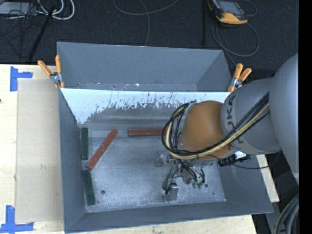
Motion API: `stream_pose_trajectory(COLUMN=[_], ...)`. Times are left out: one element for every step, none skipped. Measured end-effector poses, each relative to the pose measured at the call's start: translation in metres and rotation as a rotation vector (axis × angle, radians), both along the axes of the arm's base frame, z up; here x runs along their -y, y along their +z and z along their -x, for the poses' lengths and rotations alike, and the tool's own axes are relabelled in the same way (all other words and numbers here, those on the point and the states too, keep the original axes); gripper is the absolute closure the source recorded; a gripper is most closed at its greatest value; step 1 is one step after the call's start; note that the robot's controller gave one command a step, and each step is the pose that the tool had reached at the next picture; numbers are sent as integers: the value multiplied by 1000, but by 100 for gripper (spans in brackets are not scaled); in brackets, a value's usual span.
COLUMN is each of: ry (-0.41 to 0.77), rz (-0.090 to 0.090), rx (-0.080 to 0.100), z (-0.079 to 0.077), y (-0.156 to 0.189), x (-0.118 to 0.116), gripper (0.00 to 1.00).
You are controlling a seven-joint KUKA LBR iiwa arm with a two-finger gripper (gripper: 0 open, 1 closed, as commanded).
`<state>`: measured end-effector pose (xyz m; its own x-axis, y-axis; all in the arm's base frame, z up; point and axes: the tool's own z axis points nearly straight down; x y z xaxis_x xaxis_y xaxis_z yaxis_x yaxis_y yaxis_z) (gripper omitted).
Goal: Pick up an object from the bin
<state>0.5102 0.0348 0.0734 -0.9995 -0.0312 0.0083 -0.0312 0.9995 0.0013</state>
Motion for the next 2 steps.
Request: stream_pose_trajectory(ry=[-10,437], rz=[4,-2], rx=[9,9], z=[-14,-15], y=[-4,-4], x=[68,35], gripper=[0,0])
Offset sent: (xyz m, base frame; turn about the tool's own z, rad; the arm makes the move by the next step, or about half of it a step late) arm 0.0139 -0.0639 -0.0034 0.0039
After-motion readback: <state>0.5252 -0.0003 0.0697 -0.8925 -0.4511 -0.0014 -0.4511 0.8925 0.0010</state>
